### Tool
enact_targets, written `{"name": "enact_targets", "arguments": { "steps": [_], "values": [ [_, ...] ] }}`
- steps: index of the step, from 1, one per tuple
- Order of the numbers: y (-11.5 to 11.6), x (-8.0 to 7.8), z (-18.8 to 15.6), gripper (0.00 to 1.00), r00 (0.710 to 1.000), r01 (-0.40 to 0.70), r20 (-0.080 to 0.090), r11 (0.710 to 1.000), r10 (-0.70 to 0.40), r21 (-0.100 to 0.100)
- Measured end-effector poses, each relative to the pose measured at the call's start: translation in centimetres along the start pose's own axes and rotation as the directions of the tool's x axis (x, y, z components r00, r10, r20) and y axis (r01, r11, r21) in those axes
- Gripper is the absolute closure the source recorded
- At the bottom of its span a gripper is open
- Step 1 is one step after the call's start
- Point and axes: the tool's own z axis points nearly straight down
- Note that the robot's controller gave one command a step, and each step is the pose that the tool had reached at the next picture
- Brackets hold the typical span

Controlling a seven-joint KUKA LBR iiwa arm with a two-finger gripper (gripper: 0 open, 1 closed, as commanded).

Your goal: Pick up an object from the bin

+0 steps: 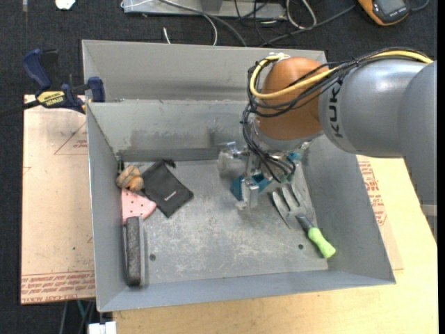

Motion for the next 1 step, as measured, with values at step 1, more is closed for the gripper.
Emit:
{"name": "enact_targets", "arguments": {
  "steps": [1],
  "values": [
    [0.01,0.01,0.01,0.0,1.0,0.0,0.0,1.0,0.0,0.0]
  ]
}}
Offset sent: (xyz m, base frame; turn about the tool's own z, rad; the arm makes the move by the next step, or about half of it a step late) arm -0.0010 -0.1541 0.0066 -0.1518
